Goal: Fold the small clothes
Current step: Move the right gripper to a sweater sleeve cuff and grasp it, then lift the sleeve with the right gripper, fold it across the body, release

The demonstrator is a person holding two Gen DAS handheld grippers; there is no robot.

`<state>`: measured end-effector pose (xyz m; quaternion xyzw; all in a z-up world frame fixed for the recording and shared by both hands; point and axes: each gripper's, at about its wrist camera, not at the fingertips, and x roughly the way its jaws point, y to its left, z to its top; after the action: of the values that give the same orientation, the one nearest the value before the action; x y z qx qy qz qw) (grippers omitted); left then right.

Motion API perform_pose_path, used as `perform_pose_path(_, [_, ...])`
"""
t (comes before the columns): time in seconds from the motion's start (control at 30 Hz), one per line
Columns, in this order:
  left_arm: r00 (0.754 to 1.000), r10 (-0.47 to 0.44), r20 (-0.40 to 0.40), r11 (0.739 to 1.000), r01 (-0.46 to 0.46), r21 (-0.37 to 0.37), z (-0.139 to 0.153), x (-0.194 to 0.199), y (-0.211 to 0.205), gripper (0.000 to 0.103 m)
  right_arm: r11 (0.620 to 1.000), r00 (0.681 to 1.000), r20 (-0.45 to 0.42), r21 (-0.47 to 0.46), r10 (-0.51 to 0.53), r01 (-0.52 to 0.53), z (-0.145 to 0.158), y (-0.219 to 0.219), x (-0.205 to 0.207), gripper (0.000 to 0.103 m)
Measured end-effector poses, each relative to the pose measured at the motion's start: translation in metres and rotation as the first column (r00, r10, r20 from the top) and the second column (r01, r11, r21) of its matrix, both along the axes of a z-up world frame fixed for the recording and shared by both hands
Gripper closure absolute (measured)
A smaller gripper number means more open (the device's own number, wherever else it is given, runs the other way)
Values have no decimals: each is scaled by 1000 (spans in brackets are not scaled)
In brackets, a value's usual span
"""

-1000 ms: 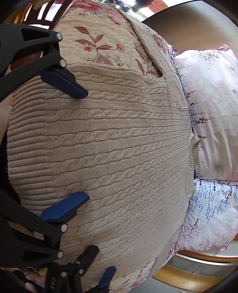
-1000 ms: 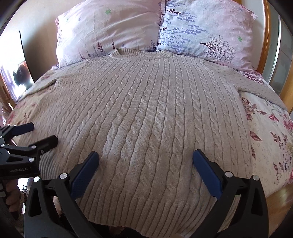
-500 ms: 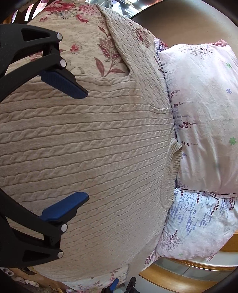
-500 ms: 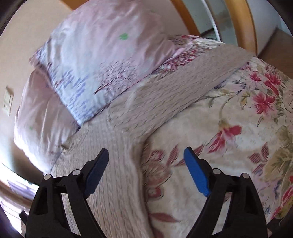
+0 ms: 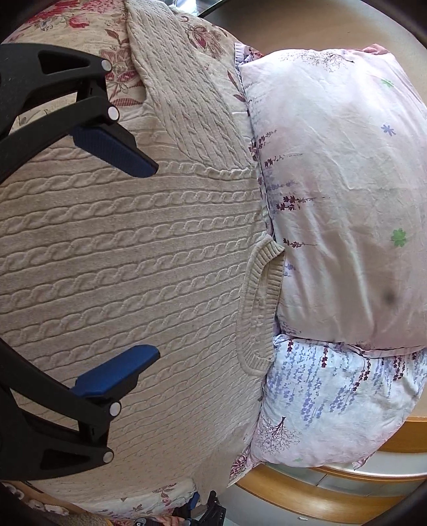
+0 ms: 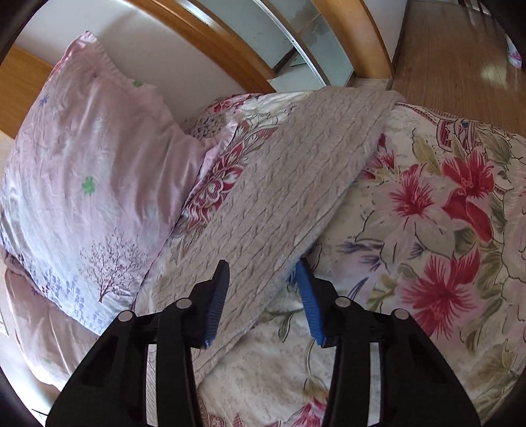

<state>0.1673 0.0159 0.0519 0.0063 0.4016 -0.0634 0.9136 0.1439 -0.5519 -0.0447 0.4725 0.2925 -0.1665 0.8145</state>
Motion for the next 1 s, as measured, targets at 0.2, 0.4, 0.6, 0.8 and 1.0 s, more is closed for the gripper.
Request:
perform_pose_path(0.2, [1000, -24, -11, 998, 23, -61, -6, 16, 1, 2, 998, 999, -13, -47, -42, 42, -3, -13, 2, 89])
perform_pose_path(0.4, [998, -53, 35, 986, 57, -153, -6, 19, 9, 2, 985, 999, 52, -171, 8, 1, 22, 5, 4, 93])
perform_pose_path(0.6, [997, -55, 57, 976, 66, -209, -6, 20, 16, 2, 946, 965, 175, -295, 194, -137, 74, 64, 9, 93])
perform_pose_path(0.8, [997, -41, 59, 969, 54, -242, -6, 18, 24, 2, 850, 843, 236, -360, 483, -386, 104, 171, 26, 93])
perform_pose_path(1.0, [998, -38, 54, 964, 51, -262, -7, 13, 31, 2, 663, 682, 93, -362, 725, -655, 68, 289, 52, 94])
